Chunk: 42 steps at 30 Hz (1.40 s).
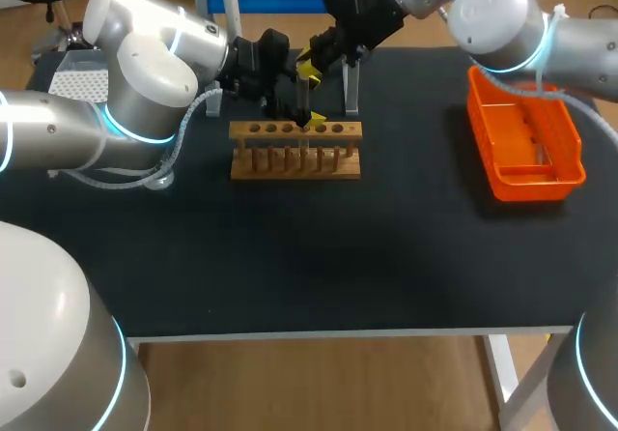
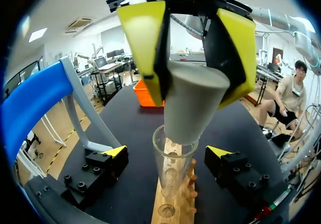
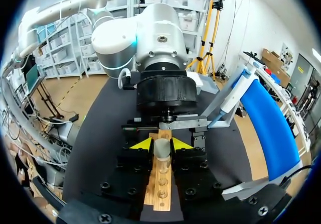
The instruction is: Invert the test tube, pick up the pipette, mount the tip to pipette, aspirate from beaker and dispense into the tube, eject the tip, return the pipette, and cap with the stopper.
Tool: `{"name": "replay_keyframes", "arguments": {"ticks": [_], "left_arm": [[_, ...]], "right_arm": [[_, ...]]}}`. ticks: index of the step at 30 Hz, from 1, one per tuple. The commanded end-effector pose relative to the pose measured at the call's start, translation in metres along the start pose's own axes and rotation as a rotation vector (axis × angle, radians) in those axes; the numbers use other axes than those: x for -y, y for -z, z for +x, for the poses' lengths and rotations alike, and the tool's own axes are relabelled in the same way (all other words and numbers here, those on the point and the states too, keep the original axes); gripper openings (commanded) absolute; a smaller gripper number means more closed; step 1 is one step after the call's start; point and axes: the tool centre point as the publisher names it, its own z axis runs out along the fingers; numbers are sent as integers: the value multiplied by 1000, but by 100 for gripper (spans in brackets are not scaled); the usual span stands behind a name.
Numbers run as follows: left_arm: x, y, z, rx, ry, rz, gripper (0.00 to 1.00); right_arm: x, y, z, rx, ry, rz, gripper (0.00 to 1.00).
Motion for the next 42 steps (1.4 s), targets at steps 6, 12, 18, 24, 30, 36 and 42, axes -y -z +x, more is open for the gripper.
{"name": "replay_keyframes", "arguments": {"ticks": [6,12,18,24,30,36,42], "left_arm": [[0,0,-1,-5,1,-1,100],[0,0,-1,-5,1,-1,100],[0,0,-1,-5,1,-1,100],[0,0,-1,-5,1,-1,100],[0,0,-1,-5,1,-1,100],[0,0,-1,-5,1,-1,100],[0,0,-1,-5,1,-1,100]], "right_arm": [[4,-4,1,-7,-1,10,0],[9,-9,3,-16,-6,21,0],[11,-10,3,-17,-11,25,0],[7,-5,-1,1,-8,10,0],[4,-1,-2,10,-4,1,0],[2,1,-3,17,-1,-3,0],[0,3,-4,24,1,-7,0]]}}
